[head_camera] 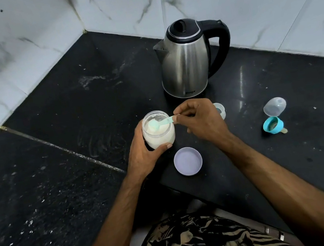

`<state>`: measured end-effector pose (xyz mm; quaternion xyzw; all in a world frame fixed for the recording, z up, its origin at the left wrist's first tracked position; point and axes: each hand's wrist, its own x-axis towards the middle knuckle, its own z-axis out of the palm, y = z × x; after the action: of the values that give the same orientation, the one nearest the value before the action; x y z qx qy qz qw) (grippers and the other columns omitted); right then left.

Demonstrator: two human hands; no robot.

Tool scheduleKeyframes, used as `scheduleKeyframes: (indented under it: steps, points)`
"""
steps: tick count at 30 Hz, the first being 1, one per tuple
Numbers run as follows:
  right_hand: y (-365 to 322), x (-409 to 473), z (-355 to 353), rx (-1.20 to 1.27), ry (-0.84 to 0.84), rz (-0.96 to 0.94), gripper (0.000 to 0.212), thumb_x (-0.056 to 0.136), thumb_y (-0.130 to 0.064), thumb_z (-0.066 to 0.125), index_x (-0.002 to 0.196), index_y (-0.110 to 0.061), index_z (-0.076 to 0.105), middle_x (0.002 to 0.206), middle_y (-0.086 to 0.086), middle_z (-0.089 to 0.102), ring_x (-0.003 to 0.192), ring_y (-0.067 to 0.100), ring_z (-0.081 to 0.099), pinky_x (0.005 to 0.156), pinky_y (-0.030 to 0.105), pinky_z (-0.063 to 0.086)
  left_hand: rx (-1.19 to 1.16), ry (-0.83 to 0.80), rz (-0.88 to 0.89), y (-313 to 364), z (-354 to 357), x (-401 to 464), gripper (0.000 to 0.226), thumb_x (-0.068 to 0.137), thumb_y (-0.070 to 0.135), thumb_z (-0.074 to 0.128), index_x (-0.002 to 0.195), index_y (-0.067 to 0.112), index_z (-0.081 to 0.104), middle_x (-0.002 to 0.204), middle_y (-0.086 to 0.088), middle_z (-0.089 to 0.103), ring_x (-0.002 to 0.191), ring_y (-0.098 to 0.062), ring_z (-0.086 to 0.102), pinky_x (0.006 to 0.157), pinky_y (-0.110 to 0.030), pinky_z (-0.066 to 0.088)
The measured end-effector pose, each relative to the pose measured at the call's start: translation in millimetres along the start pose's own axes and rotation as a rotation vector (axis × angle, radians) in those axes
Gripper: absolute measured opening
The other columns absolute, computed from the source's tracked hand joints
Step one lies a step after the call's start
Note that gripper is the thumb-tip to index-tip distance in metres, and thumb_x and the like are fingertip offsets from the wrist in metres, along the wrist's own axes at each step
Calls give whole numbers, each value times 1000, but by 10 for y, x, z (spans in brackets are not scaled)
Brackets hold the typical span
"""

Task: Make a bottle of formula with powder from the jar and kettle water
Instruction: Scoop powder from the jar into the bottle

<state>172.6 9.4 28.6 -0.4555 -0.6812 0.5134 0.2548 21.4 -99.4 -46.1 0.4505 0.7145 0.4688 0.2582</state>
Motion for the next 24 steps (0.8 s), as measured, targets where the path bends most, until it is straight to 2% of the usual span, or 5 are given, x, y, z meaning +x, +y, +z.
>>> scheduleKeyframes:
  steps: [4,7,9,15,24]
  points:
    - [-1,1,-25,90,18,31,9,85,-8,73,82,-14,67,85,15,74,43,-3,54,41,15,43,-7,-30,-12,-1,-11,-3,93,67,26,89,143,27,36,138,22,48,128,2,45,107,-37,43]
    - [-17,-17,-67,134,33,45,4,87,-7,71,89,-7,68,84,14,74,42,-3,53,41,13,42,1,-17,-45,-13,1,-15,113,60,45,88,151,24,24,151,13,37,138,-4,35,113,-42,36]
    - [-19,-20,-104,144,48,44,8,87,-7,71,94,-3,69,82,11,75,43,-3,54,42,13,43,21,28,-57,21,4,-24,120,56,54,84,152,25,19,155,10,29,141,-4,30,116,-39,31]
    - [-39,12,-277,174,107,6,9,87,-8,71,94,-3,71,79,11,75,44,7,53,43,17,43,22,96,62,244,-48,27,100,62,43,85,145,28,31,150,11,34,135,-3,36,112,-40,36]
    - [-18,78,-702,231,220,-3,5,88,-7,71,92,-6,72,74,5,75,43,8,53,41,19,42,56,80,273,712,126,146,86,70,34,84,142,23,38,140,7,46,130,-12,43,105,-36,43]
